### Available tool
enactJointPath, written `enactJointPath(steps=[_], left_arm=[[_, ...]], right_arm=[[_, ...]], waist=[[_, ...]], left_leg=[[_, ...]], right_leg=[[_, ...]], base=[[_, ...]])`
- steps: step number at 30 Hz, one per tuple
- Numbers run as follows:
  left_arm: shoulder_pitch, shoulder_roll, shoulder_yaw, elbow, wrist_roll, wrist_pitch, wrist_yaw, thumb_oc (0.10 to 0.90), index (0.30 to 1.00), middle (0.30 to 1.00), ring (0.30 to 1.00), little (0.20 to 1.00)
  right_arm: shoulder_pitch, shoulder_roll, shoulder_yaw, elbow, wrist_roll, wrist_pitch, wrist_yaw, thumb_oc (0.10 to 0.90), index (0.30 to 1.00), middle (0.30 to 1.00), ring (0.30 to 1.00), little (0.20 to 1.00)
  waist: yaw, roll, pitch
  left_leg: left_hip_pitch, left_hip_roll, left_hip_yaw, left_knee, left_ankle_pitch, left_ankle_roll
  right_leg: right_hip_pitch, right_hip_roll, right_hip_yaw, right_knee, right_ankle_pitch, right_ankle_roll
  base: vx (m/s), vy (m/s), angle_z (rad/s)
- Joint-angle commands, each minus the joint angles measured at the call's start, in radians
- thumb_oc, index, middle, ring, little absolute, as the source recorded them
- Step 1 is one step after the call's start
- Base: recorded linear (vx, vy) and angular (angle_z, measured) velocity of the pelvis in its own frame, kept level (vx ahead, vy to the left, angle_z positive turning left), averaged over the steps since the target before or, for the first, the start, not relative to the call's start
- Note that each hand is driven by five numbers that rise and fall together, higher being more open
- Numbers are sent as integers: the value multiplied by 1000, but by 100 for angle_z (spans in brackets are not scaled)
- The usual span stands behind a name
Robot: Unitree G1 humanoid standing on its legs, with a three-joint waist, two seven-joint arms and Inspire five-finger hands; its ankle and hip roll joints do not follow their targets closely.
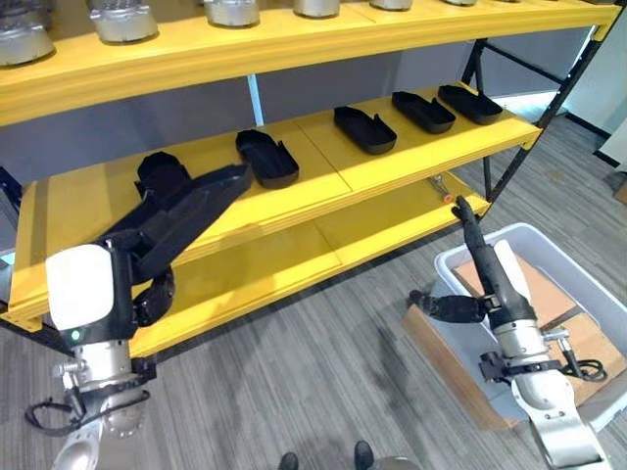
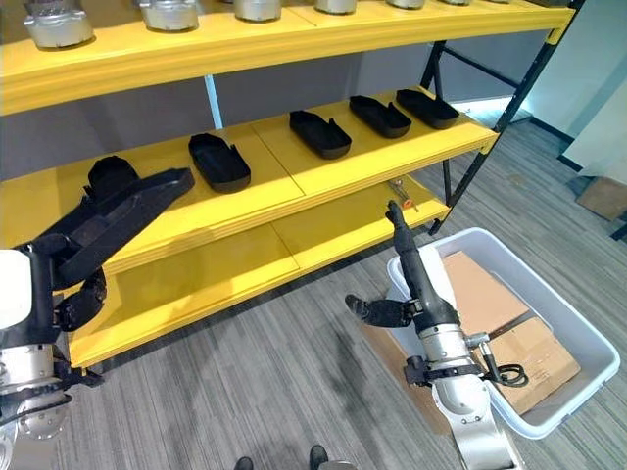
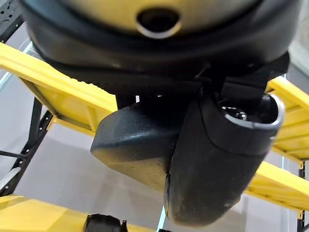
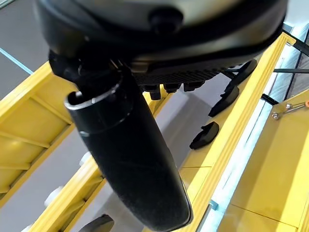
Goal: Move parts from the plastic box to the shelf.
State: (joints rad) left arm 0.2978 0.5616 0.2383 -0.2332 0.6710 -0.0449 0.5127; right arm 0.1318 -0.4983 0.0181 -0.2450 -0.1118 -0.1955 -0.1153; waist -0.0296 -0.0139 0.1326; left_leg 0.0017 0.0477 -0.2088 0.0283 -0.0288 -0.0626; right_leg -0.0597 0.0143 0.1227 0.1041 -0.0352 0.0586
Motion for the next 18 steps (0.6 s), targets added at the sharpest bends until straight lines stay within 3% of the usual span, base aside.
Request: enactJointPath(steps=[1,8,10,11,12,14,15,16,18], left_arm=[[-90,61,55,-59,-36,-49,56,400,300,300,300,300],[-81,36,58,-54,-53,-44,51,400,300,300,300,300],[-104,30,52,-58,-63,-48,53,400,300,300,300,300],[-106,30,52,-58,-63,-47,53,400,300,300,300,300],[-128,24,52,-75,-75,-55,65,400,300,300,300,300],[-128,25,53,-76,-76,-55,65,400,300,300,300,300],[-127,17,63,-85,-89,-63,88,400,300,300,300,300],[-121,13,66,-91,-102,-64,98,400,300,300,300,300],[-120,7,77,-90,-126,-61,124,400,300,300,300,300]], right_arm=[[-82,-27,-64,-98,56,-80,-37,900,1000,1000,1000,1000],[-69,-32,-87,-101,57,-78,-46,900,1000,1000,1000,1000],[-68,-46,-109,-105,56,-85,-59,900,1000,1000,1000,1000],[-69,-46,-110,-105,56,-85,-59,900,1000,1000,1000,1000],[-74,-55,-123,-106,40,-83,-85,900,1000,1000,1000,1000],[-75,-54,-123,-105,39,-83,-87,900,1000,1000,1000,1000],[-76,-50,-129,-110,36,-84,-100,900,1000,1000,1000,1000],[-74,-49,-132,-111,37,-87,-108,900,1000,1000,1000,1000],[-79,-55,-122,-109,37,-92,-129,900,1000,1000,1000,1000]], waist=[[-23,-11,-39],[-23,-5,-24],[-31,-11,5],[-31,-10,8],[-33,-36,34],[-31,-36,34],[-20,-58,30],[-19,-63,23],[-14,-53,17]], left_leg=[[41,-158,66,-11,-18,112],[16,-163,64,93,-64,90],[-41,-152,127,259,-33,42],[-51,-151,126,278,-40,40],[-127,-30,211,334,-6,26],[-128,-29,213,337,-9,26],[-145,58,188,274,1,26],[-142,109,178,228,36,11],[-137,224,156,87,151,-23]], right_leg=[[-14,35,-50,-47,50,-11],[13,24,-87,-39,13,-27],[36,5,-117,-35,3,-40],[35,7,-119,-34,3,-40],[62,-33,-142,-33,-2,-39],[63,-32,-140,-34,-2,-39],[72,-63,-142,-41,-5,-21],[70,-72,-142,-41,-9,-15],[63,-81,-132,-27,-33,1]], base=[[91,-52,24],[57,-40,22],[24,-9,39],[1,41,96],[5,36,103],[33,44,62],[84,83,19],[122,138,11],[124,188,15]])
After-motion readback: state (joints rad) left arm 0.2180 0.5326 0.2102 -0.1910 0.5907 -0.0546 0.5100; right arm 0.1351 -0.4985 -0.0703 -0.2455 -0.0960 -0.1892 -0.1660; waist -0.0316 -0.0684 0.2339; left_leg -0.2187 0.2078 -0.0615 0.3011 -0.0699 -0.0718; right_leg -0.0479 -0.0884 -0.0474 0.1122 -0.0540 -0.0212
